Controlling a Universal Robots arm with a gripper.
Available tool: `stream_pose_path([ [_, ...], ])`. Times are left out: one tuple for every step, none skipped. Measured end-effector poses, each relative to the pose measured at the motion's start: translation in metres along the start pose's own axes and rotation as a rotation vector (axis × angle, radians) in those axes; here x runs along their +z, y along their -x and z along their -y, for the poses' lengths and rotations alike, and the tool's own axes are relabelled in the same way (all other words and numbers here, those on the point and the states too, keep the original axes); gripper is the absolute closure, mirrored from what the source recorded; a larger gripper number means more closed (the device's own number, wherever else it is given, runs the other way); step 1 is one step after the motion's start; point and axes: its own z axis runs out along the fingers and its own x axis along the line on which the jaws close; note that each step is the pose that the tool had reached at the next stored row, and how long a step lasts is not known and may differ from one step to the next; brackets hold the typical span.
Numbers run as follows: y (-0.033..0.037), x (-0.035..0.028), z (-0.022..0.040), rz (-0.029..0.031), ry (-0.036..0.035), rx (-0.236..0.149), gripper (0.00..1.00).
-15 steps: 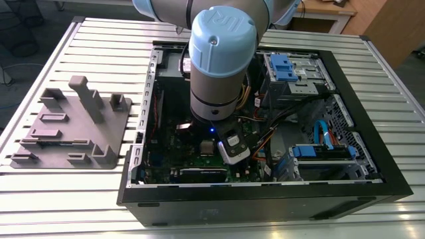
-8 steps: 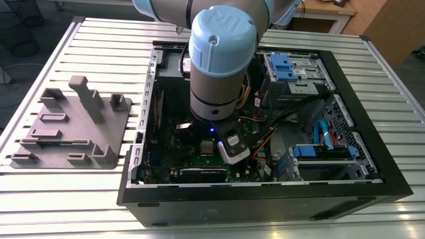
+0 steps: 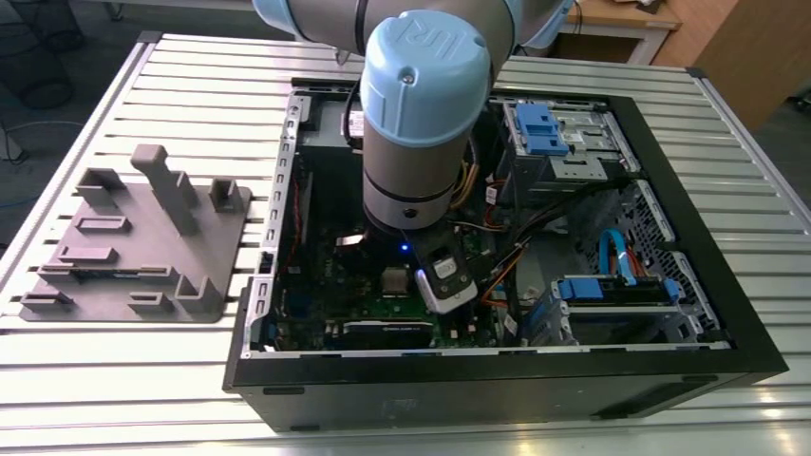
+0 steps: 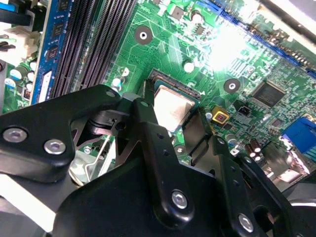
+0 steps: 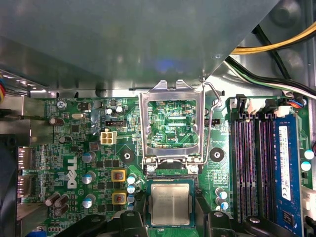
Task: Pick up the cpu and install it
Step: 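Place the cpu into insertion slot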
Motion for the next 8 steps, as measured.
stream_pose_path([
  [0.0002,0.0000,0.0004,-0.0001,-0.0001,0.000,0.53],
  [0.0003,0.0000,0.0008,-0.0001,0.0000,0.000,0.53],
  [0.0006,0.0000,0.0012,0.0001,0.0002,0.000,0.53],
  [0.0006,0.0000,0.0012,0.0000,0.0001,0.000,0.53],
  [0.0006,0.0000,0.0012,0.0001,0.0002,0.000,0.53],
  [0.0007,0.0000,0.0012,0.0001,0.0002,0.000,0.53],
  [0.0007,0.0000,0.0012,0.0001,0.0002,0.000,0.53],
  [0.0010,0.0000,0.0012,0.0000,0.0001,0.000,0.53],
])
